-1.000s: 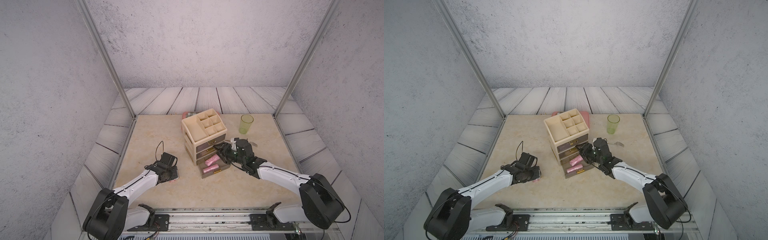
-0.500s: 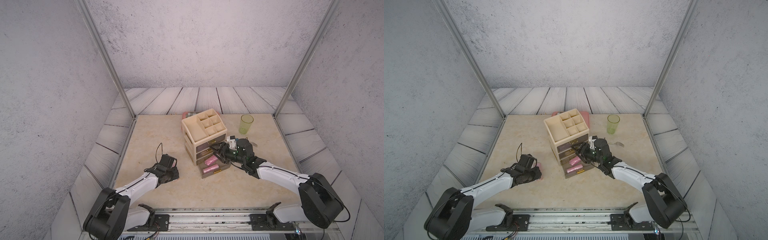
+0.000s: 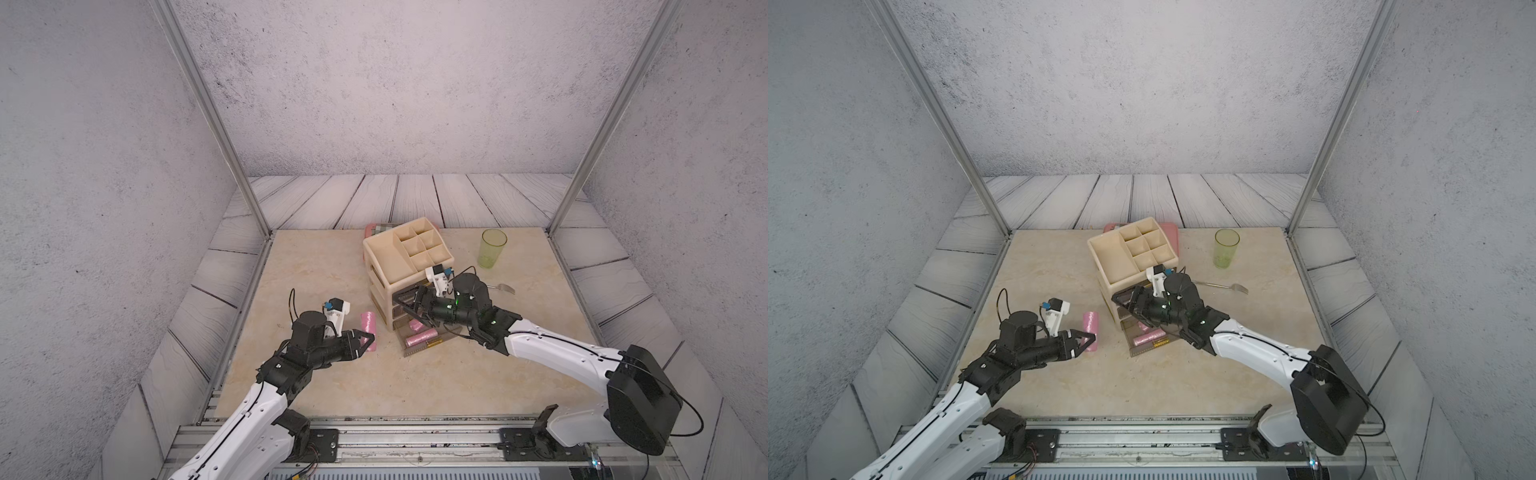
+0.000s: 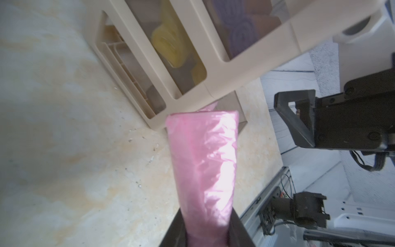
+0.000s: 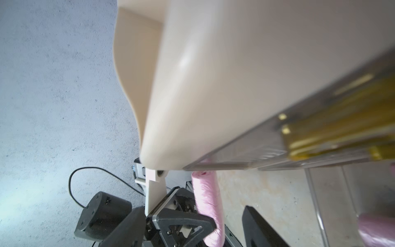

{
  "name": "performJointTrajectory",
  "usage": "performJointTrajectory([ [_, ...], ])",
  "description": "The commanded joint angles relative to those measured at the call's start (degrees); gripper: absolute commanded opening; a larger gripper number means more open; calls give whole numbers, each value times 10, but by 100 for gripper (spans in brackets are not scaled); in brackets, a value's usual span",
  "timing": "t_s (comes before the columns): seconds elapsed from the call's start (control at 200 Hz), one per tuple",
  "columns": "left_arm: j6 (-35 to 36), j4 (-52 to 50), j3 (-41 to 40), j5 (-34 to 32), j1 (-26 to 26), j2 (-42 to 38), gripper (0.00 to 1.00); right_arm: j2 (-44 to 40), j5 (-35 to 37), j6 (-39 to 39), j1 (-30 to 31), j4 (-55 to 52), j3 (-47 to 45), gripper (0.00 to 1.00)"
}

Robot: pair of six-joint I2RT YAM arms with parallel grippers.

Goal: Sort the rolls of trash bags by color and place them into the drawer
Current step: Pick up the roll of trash bags from the center of the board.

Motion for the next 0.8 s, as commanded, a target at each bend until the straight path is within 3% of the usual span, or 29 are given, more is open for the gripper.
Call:
performJointTrajectory([
  [0.0, -28, 60, 20, 95, 4, -2, 29, 27, -7, -25, 21, -20, 26, 76],
  [0.425, -115, 146, 62, 180, 4, -1, 32, -3, 12, -77, 59, -89, 57, 70],
  [0.796, -125, 154, 82, 204, 4, 22, 35, -7, -8, -59, 61, -46, 45, 26],
])
